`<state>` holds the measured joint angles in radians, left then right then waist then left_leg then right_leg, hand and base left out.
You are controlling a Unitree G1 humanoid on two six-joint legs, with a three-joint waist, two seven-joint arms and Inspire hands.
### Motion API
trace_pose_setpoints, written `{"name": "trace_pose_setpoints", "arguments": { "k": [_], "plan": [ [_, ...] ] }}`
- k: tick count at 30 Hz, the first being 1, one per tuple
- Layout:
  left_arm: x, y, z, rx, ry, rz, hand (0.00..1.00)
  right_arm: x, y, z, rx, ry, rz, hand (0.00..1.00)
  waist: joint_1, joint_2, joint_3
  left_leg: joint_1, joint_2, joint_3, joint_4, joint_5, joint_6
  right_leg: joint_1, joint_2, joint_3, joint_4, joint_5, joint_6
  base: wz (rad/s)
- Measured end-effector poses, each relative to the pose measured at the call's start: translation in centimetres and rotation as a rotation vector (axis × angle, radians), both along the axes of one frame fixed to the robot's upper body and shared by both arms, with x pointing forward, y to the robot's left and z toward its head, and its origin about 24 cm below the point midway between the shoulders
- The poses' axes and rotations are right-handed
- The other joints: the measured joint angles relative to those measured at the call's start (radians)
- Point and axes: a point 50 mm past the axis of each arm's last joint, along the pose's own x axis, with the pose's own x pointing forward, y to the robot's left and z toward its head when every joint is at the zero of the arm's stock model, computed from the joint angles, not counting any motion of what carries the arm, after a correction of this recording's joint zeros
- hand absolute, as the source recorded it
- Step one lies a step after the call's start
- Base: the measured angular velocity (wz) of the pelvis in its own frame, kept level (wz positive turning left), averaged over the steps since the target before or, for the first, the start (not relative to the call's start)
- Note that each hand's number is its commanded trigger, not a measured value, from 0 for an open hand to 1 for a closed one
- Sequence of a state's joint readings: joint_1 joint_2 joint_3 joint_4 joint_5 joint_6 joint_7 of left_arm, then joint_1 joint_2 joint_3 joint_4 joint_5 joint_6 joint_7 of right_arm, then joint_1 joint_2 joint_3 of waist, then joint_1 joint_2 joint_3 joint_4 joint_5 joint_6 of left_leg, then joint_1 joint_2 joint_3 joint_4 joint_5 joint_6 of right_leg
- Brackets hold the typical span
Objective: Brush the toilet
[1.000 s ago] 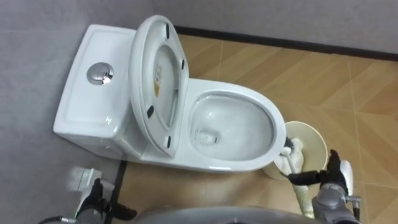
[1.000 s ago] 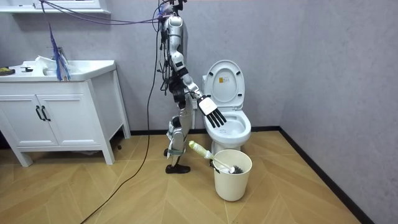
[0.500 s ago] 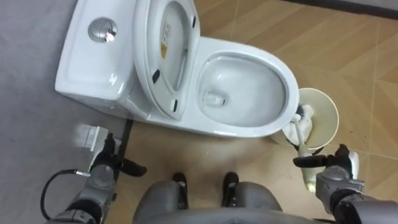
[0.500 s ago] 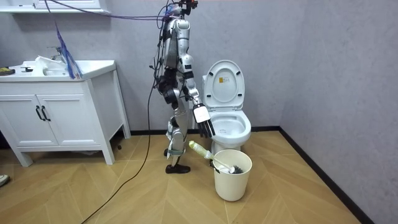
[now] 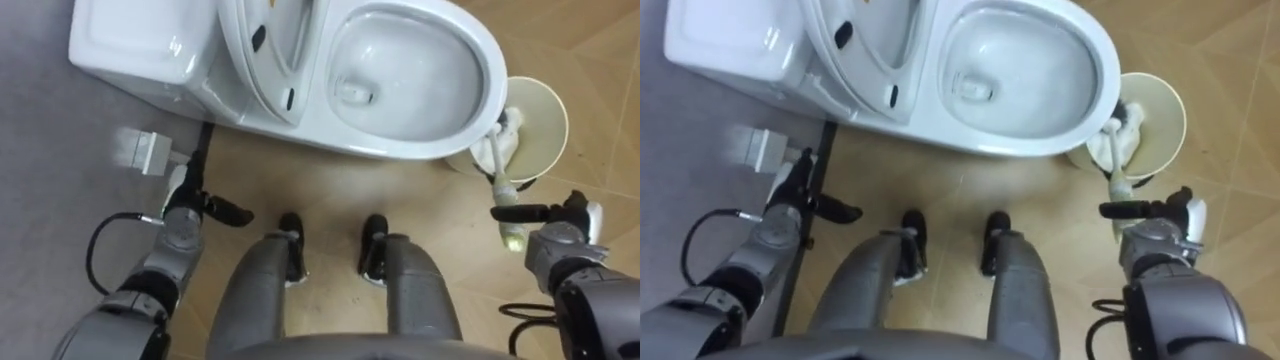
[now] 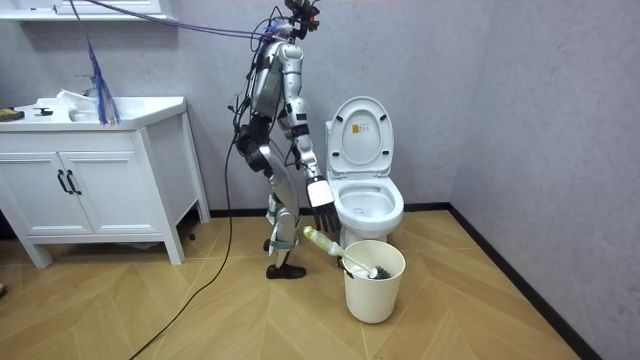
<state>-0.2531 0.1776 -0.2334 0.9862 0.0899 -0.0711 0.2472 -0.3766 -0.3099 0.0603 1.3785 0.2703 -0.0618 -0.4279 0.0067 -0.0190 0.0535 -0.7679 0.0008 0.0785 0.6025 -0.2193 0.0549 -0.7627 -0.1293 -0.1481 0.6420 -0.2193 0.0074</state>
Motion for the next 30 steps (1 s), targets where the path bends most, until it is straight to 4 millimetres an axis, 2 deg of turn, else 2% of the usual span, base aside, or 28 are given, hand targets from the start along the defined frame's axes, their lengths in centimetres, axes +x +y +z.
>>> {"name": "trace_pose_setpoints", "arguments": {
  "k": [2,8,11,20,30],
  "plan": [
    [1.2,-0.8,0.9,0.0,-0.049,-0.033,0.0,0.0,-0.5,0.3,-0.016,0.009,0.008,0.0,-0.001,0.0,0.0042,-0.057,-0.008,0.0,0.038,-0.002,0.002,-0.062,-0.01,0.009,0.051,-0.014,0.0,0.08],
    [2.6,-2.5,2.2,-0.024,-0.115,-0.094,0.0,-0.2,-0.4,0.0,0.011,0.021,-0.007,0.0,-0.002,0.002,0.0052,-0.156,-0.014,0.0,0.147,-0.032,0.001,-0.164,-0.026,0.015,0.166,-0.057,-0.007,0.06],
    [2.9,-2.6,2.5,-0.024,-0.123,-0.099,0.0,-0.1,-0.3,0.0,0.037,0.014,-0.008,0.0,-0.003,0.01,0.0103,-0.204,-0.013,-0.003,0.196,-0.044,-0.002,-0.206,-0.028,0.012,0.213,-0.073,-0.012,0.06],
    [3.2,-3.2,2.9,-0.021,-0.148,-0.127,0.0,1.3,0.0,0.6,0.122,-0.062,-0.025,0.0,-0.001,0.018,0.0093,-0.318,-0.015,-0.001,0.289,-0.061,-0.01,-0.332,-0.043,0.021,0.328,-0.104,-0.03,0.04],
    [3.5,-3.8,3.7,-0.04,-0.19,-0.144,0.0,1.6,-0.1,0.9,0.137,-0.076,-0.015,0.0,0.002,0.02,0.0085,-0.364,-0.013,0.0,0.33,-0.065,-0.019,-0.386,-0.044,0.035,0.384,-0.119,-0.042,0.01]
  ]
}}
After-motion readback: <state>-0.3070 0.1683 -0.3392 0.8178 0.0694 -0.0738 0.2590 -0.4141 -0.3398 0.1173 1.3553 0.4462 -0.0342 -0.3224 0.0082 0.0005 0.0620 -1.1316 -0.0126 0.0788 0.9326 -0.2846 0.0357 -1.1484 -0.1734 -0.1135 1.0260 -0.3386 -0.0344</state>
